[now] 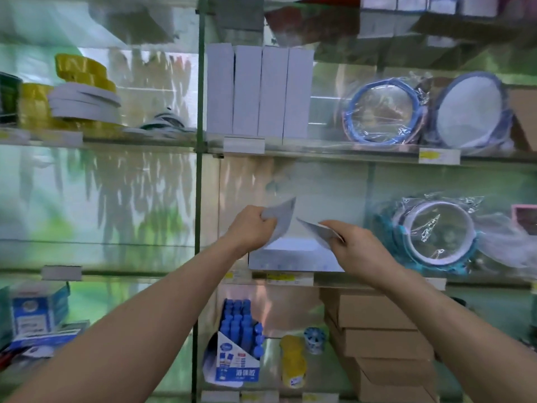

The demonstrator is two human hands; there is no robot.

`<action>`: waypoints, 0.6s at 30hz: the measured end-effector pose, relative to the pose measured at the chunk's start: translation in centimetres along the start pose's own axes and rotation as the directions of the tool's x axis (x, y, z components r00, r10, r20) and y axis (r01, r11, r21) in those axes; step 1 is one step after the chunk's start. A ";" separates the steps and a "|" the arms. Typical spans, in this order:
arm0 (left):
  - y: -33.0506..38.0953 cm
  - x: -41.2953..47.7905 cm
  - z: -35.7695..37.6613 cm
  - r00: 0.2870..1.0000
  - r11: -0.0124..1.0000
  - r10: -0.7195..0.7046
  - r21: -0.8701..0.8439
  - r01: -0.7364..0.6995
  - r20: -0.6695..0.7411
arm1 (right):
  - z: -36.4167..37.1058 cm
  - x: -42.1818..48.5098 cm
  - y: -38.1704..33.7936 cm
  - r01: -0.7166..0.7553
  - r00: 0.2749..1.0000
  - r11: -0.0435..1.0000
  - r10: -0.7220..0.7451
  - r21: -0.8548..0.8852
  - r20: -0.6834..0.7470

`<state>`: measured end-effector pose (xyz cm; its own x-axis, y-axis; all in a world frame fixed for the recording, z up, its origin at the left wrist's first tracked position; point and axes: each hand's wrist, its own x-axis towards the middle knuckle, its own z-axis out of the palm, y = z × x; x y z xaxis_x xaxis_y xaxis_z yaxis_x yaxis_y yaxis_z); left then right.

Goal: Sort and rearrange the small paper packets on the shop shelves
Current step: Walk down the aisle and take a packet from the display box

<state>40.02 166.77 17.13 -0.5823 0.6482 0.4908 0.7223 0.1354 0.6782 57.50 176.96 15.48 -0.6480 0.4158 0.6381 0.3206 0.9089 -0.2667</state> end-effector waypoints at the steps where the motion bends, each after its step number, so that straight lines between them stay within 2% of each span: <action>1: -0.1 0.7 0.4 1.000 0.998 -0.026 -0.052 0.026 -0.002 | 0.1 0.8 0.6 0.007 1.000 1.000 -0.007 -0.001 -0.004; 5: 0.0 3.6 1.9 0.993 0.972 -0.115 -0.209 0.110 -0.012 | 0.4 4.4 2.7 -0.040 0.997 0.998 0.042 0.040 -0.069; 8: -0.1 5.8 3.1 0.987 0.939 -0.151 -0.321 0.127 -0.052 | 0.9 6.5 3.5 -0.189 0.968 0.932 0.230 0.311 -0.101; 10: -0.5 7.0 3.7 0.979 0.900 -0.199 -0.406 0.161 -0.054 | 1.4 7.7 3.7 -0.260 0.931 0.781 0.358 0.567 -0.067; 12: -1.0 8.0 4.2 0.964 0.853 -0.263 -0.474 0.219 -0.028 | 1.9 8.7 3.9 -0.295 0.889 0.572 0.457 0.765 0.001; 14: -1.3 8.7 4.5 0.944 0.786 -0.329 -0.542 0.298 0.042 | 2.6 9.7 4.3 -0.301 0.871 0.335 0.477 0.893 0.115; 15: -1.3 8.9 4.6 0.933 0.761 -0.349 -0.556 0.335 0.085 | 3.1 10.3 4.7 -0.306 0.866 0.255 0.474 0.917 0.157; 16: -1.4 9.1 4.7 0.925 0.742 -0.360 -0.564 0.363 0.121 | 3.5 10.9 5.0 -0.315 0.862 0.205 0.471 0.927 0.188; 18: -1.5 9.1 4.7 0.912 0.691 -0.372 -0.604 0.396 0.173 | 4.4 11.8 5.6 -0.365 0.855 0.174 0.451 0.915 0.256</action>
<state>35.38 175.99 18.04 -0.7352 0.6702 0.1012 0.0433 -0.1026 0.9938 48.59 187.06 18.34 -0.5866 0.7734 0.2406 -0.3395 0.0349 -0.9400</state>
